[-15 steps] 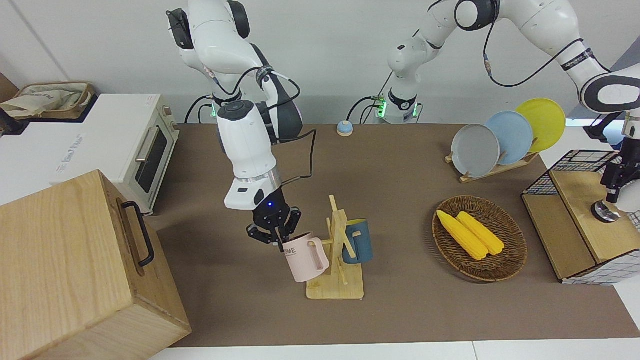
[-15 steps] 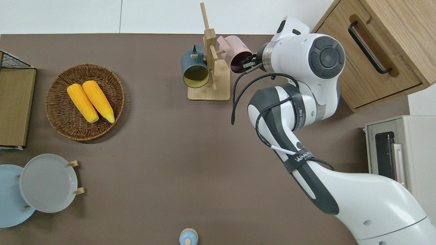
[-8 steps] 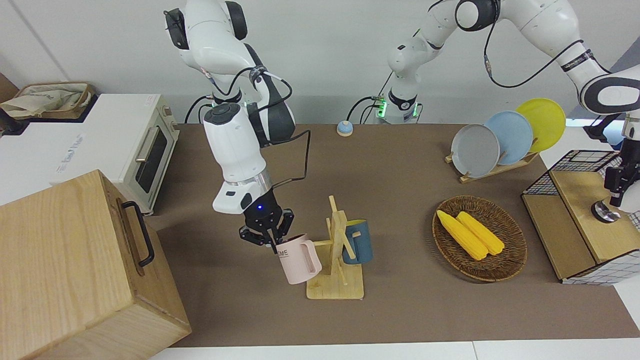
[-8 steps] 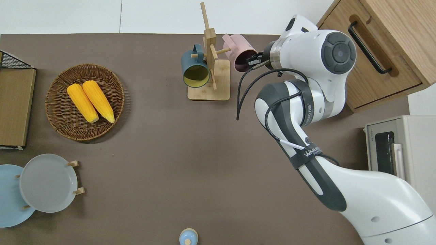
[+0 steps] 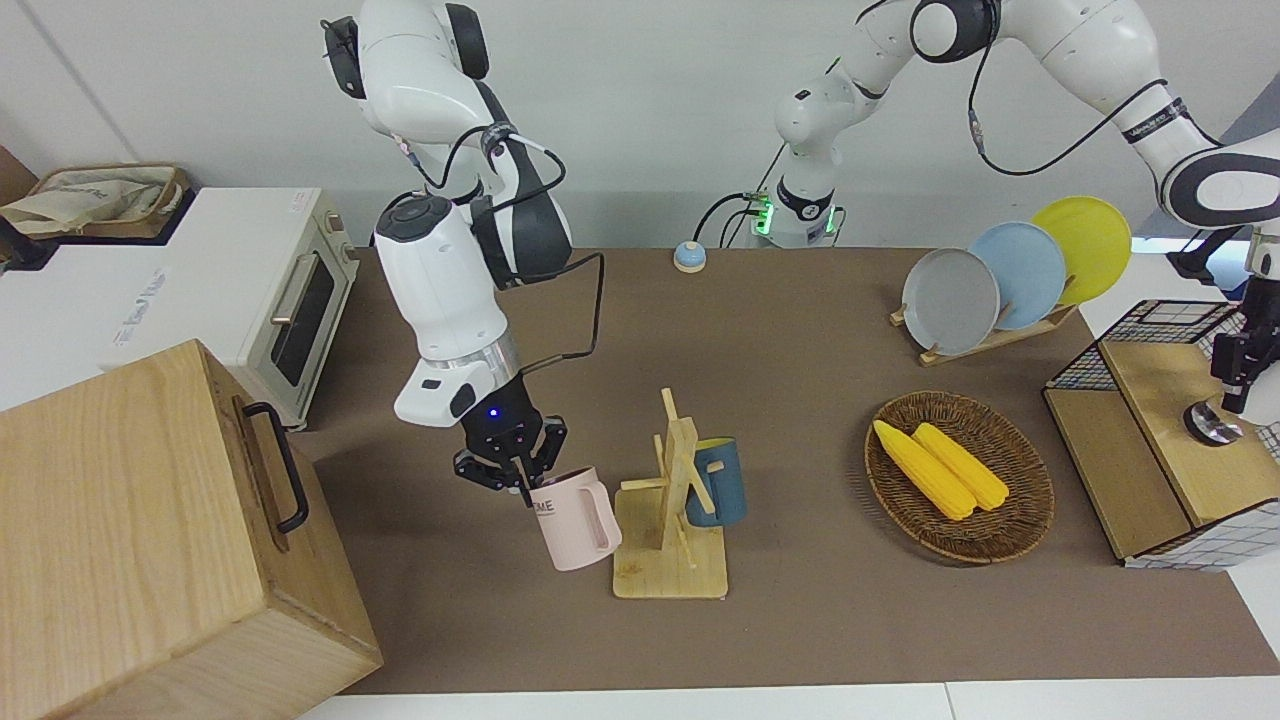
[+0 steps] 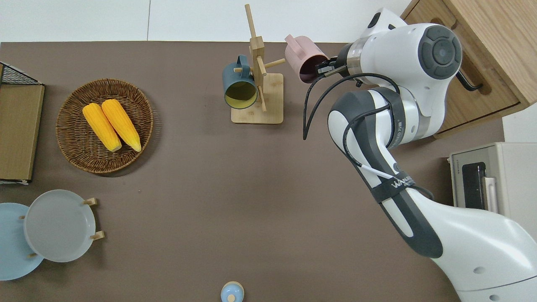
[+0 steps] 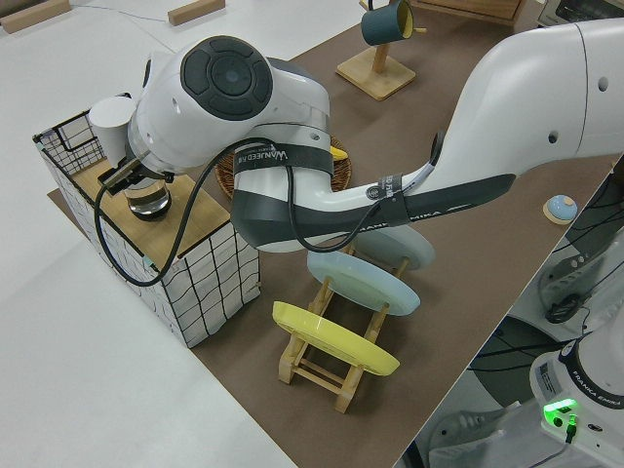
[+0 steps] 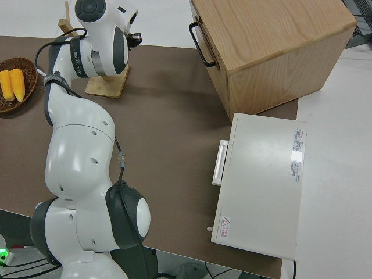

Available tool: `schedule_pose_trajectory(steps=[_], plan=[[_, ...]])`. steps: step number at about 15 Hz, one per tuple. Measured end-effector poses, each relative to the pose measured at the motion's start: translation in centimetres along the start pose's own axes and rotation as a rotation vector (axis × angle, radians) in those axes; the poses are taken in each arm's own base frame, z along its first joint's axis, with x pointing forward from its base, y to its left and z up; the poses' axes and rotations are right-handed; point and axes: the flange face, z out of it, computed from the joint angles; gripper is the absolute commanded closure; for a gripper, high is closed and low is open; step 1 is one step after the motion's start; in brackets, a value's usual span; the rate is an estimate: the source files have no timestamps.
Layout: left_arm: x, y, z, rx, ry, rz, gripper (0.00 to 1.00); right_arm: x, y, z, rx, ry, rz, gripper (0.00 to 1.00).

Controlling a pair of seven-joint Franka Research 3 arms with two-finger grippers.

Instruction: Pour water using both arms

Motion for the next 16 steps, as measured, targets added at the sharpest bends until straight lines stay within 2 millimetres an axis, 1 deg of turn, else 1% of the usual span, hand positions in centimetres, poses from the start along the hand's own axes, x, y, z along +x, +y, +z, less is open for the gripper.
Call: schedule_pose_trajectory(steps=[4, 7, 11, 13, 16], plan=[[1.5, 0.0, -1.4, 0.003, 0.024, -0.031, 1.0, -0.3, 1.2, 0.0, -0.004, -0.021, 0.015, 1.0], [2.5, 0.2, -3.0, 0.013, 0.021, -0.044, 1.0, -0.5, 2.8, -0.1, -0.001, -0.041, 0.037, 1.0], [3.6, 1.1, -5.5, 0.034, -0.006, -0.043, 1.0, -0.9, 5.1, -0.5, 0.011, -0.06, 0.069, 1.0], [4.2, 1.6, -6.6, 0.035, 0.003, -0.044, 1.0, -1.0, 5.5, -0.6, 0.011, -0.067, 0.074, 1.0], [4.7, 2.3, -8.0, 0.032, 0.004, -0.065, 1.0, -1.5, 5.6, -0.4, 0.012, -0.115, 0.054, 1.0]])
